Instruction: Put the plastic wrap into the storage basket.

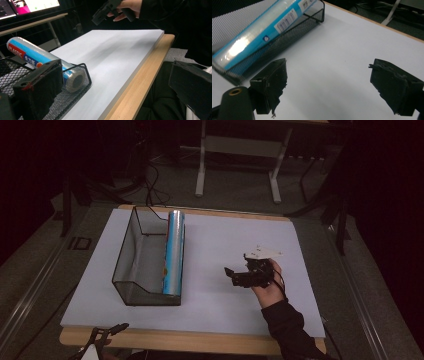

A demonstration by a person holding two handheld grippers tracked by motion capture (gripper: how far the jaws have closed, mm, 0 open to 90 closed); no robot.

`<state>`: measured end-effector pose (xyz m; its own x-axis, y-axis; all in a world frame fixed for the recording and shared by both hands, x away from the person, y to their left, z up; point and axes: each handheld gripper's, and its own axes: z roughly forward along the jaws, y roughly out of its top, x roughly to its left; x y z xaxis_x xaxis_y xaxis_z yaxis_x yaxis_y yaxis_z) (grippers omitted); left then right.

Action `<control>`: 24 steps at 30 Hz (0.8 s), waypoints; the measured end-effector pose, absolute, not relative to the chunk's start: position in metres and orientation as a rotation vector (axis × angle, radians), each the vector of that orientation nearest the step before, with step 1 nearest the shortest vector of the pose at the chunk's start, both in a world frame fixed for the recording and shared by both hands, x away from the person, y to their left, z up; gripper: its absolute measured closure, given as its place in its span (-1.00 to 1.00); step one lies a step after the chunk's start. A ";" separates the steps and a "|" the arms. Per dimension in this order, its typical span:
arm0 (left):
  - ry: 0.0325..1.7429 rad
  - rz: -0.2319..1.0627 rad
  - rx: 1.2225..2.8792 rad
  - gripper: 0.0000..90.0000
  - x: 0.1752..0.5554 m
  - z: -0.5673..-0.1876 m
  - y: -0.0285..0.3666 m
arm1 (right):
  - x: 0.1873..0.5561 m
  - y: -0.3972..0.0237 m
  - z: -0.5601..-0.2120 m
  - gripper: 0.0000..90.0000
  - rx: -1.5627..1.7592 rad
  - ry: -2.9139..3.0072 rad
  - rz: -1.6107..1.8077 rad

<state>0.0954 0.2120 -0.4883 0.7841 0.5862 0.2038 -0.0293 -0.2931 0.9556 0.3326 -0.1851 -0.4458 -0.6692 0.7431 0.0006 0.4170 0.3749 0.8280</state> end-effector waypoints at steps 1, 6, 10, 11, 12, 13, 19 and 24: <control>0.433 0.640 1.780 -0.99 0.095 -0.488 0.212 | 0.331 -0.187 -0.447 -0.70 1.013 2.265 1.206; 0.433 0.640 1.782 -0.99 0.095 -0.488 0.212 | 0.324 -0.196 -0.456 -0.70 1.030 2.271 1.195; 0.433 0.639 1.782 -0.99 0.095 -0.489 0.212 | 0.319 -0.203 -0.464 -0.70 1.050 2.272 1.201; 0.434 0.638 1.782 -0.99 0.096 -0.489 0.212 | 0.317 -0.205 -0.465 -0.70 1.051 2.275 1.204; 0.434 0.638 1.783 -0.99 0.096 -0.489 0.212 | 0.315 -0.207 -0.467 -0.70 1.050 2.269 1.204; 0.434 0.638 1.783 -0.99 0.096 -0.489 0.212 | 0.313 -0.209 -0.468 -0.70 1.054 2.265 1.203; 0.433 0.637 1.784 -0.99 0.095 -0.489 0.211 | 0.304 -0.223 -0.472 -0.70 1.068 2.244 1.208; 0.432 0.639 1.787 -0.99 0.095 -0.489 0.211 | 0.298 -0.234 -0.476 -0.70 1.088 2.232 1.208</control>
<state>0.0955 0.2112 -0.4888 0.7855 0.5839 0.2054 -0.0268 -0.2994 0.9538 0.2977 -0.2337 -0.4758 -0.6293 0.7765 0.0320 0.4517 0.3320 0.8281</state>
